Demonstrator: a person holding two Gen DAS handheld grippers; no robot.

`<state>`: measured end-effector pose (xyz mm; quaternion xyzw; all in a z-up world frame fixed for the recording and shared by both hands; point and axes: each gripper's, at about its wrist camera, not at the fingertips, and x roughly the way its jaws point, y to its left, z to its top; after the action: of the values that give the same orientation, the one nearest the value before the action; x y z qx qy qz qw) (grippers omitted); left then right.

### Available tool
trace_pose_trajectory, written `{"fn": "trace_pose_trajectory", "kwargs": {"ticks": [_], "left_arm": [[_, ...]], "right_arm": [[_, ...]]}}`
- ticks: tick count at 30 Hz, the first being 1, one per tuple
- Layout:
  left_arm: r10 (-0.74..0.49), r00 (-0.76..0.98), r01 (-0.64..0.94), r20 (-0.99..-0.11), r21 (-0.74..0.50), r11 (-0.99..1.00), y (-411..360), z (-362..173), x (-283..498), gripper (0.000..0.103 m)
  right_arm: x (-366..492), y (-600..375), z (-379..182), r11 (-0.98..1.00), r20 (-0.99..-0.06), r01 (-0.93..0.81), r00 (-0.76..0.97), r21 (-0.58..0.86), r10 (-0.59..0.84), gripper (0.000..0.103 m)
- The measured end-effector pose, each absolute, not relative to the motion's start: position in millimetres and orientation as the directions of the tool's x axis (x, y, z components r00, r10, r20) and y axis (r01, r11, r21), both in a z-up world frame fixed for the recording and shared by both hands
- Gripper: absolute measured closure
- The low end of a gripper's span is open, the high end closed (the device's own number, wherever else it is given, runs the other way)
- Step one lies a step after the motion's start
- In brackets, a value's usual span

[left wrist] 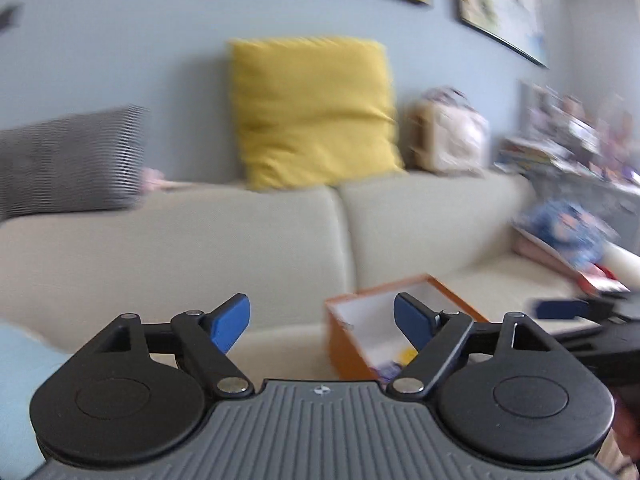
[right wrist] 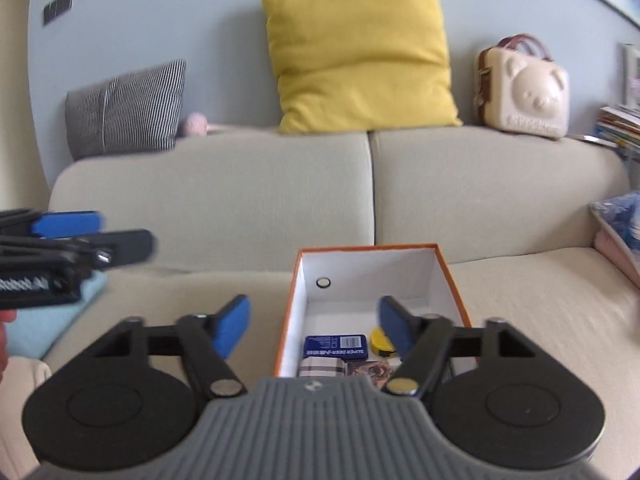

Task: Organize rigid objects

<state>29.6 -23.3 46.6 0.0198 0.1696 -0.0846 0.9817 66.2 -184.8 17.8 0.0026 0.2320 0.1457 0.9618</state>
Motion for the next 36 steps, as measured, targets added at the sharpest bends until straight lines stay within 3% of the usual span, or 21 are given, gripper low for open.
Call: {"fn": "trace_pose_trajectory", "kwargs": {"ticks": [3,5,9,18,36], "left_arm": [[-0.056,0.959,0.044,-0.277,-0.05,0.998,-7,42,11,0.002],[-0.032,0.962,0.01,-0.27,-0.083,0.997,0,35,2,0.0],[-0.078,0.931,0.017,-0.357,-0.171,0.985,11,24,7,0.0],[-0.1,0.892,0.059,-0.44,-0.105,0.993,-18,12,16,0.0],[-0.088,0.786,0.056,-0.612,-0.072,0.996,-46,-37,41,0.0]], "right_arm": [[38,-180,19,0.97,-0.4,-0.215,0.884,0.112,0.242,0.002],[24,-176,16,0.975,-0.385,-0.189,0.896,0.121,0.221,0.001],[10,-165,8,0.979,-0.406,-0.181,0.891,0.095,0.204,0.001],[19,-164,-18,0.991,-0.484,-0.124,0.865,0.056,0.136,0.001],[49,-175,-68,0.98,-0.626,-0.16,0.754,0.118,0.199,0.001]]}}
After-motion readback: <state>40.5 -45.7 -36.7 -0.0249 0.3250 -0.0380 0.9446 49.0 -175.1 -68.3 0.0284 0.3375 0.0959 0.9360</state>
